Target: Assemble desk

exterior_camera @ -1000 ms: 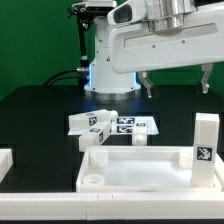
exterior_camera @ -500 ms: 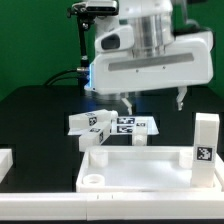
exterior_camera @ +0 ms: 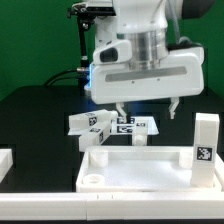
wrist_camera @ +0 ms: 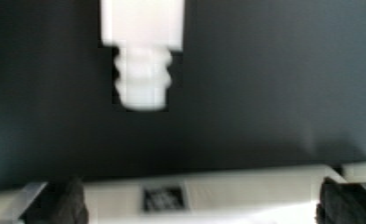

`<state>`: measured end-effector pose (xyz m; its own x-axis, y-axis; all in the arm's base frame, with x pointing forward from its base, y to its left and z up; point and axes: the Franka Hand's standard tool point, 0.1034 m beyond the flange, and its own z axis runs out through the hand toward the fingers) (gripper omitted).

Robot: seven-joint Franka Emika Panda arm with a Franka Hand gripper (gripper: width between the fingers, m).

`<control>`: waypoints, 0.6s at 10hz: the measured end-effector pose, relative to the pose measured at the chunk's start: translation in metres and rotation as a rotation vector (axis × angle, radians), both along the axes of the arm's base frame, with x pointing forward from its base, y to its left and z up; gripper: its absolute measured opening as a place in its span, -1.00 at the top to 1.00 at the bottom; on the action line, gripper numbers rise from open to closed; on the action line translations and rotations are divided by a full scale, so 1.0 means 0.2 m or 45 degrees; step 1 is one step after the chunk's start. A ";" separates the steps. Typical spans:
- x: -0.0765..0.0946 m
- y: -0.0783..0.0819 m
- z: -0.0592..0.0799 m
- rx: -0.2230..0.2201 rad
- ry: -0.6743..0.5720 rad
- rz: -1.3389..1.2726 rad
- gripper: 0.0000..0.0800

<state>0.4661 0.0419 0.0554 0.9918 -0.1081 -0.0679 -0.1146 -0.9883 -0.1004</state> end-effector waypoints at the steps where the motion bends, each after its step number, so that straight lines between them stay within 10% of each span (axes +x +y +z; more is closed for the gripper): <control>1: -0.06 -0.01 -0.05 -0.001 0.055 -0.029 -0.62; 6: -0.16 -0.04 -0.16 0.006 0.137 -0.067 -0.62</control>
Offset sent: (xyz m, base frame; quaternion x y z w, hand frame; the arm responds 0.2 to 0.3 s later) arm 0.0000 0.0000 0.0000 0.0000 0.0000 0.0000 1.0000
